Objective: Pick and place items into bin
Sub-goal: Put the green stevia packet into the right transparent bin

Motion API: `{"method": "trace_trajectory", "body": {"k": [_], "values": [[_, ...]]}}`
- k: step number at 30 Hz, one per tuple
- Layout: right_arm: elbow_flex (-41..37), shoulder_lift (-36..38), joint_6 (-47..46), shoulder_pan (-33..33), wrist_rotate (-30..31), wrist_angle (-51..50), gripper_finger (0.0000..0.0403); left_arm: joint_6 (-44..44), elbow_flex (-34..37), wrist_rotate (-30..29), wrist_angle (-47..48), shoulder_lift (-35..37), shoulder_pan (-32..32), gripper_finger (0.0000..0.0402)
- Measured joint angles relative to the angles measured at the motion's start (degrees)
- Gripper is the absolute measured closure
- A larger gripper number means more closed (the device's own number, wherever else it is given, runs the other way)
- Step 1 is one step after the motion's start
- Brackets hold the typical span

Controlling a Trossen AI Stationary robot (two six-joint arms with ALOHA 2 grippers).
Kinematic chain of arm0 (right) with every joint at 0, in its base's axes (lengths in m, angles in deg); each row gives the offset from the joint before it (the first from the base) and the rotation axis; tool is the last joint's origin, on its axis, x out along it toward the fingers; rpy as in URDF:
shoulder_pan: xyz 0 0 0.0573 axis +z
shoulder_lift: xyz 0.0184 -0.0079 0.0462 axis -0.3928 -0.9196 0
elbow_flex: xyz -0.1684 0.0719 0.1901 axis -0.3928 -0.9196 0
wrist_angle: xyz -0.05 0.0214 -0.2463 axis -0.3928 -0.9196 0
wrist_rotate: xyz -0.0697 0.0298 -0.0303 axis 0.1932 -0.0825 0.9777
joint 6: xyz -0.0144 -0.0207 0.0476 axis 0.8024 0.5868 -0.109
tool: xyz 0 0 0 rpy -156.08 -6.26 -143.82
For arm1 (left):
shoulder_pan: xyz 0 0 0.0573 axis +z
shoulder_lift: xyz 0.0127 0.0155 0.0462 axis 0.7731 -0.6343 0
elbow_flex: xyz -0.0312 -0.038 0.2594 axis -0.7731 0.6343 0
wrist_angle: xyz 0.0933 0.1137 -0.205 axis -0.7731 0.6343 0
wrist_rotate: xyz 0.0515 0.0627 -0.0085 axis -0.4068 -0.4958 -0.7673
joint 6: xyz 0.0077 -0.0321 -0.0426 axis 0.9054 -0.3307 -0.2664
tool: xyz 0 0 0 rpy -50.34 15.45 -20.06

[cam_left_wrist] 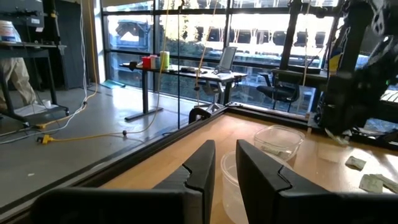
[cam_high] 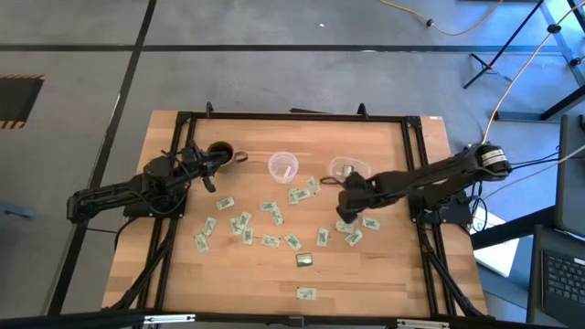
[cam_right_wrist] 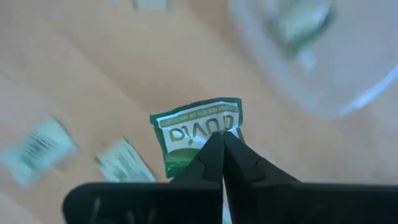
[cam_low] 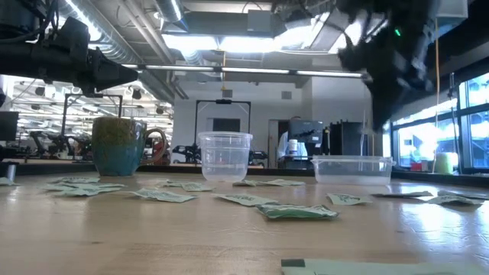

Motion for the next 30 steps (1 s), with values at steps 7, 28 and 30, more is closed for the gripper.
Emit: {"method": "trace_trajectory", "body": {"k": [7,28,30], "values": [[5.9,-0.1,4.4,-5.1,9.8,-4.2,0.0401,0.0,0.0,0.0,0.0,0.0,0.0,0.0343],[-5.4,-1.7,8.8,-16.5,4.5,12.5,0.0401,0.0,0.0,0.1,0.0,0.0,0.0,0.0343],[-5.9,-1.7,8.6,-16.5,4.5,13.3,0.0401,0.0,0.0,0.1,0.0,0.0,0.0,0.0343]]}}
